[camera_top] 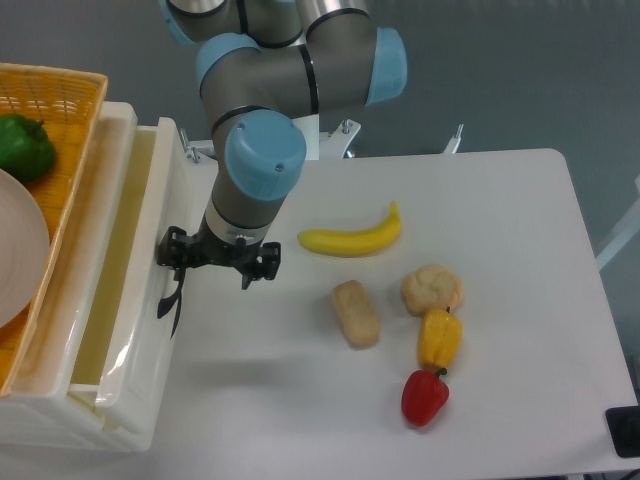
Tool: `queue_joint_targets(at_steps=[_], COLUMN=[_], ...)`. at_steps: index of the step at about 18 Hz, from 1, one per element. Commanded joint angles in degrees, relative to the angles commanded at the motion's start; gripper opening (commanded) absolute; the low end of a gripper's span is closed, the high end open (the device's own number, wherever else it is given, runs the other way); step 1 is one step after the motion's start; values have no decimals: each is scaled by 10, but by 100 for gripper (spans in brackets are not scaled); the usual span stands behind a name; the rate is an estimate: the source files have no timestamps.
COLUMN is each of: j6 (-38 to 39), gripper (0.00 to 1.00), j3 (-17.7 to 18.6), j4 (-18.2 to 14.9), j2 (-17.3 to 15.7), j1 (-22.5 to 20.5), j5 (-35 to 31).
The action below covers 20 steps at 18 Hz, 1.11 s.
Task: Slide the top white drawer open
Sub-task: 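Pull the handle away from the cabinet, sliding the drawer out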
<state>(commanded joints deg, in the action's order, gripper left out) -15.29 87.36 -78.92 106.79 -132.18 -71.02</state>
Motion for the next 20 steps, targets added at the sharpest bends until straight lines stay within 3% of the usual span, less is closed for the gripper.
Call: queue_joint_targets(at_steps=[20], j6=[-69], gripper=[100], j3=[-5], j4=[-3], j2=[-1], j1=[-40], j5=[-13])
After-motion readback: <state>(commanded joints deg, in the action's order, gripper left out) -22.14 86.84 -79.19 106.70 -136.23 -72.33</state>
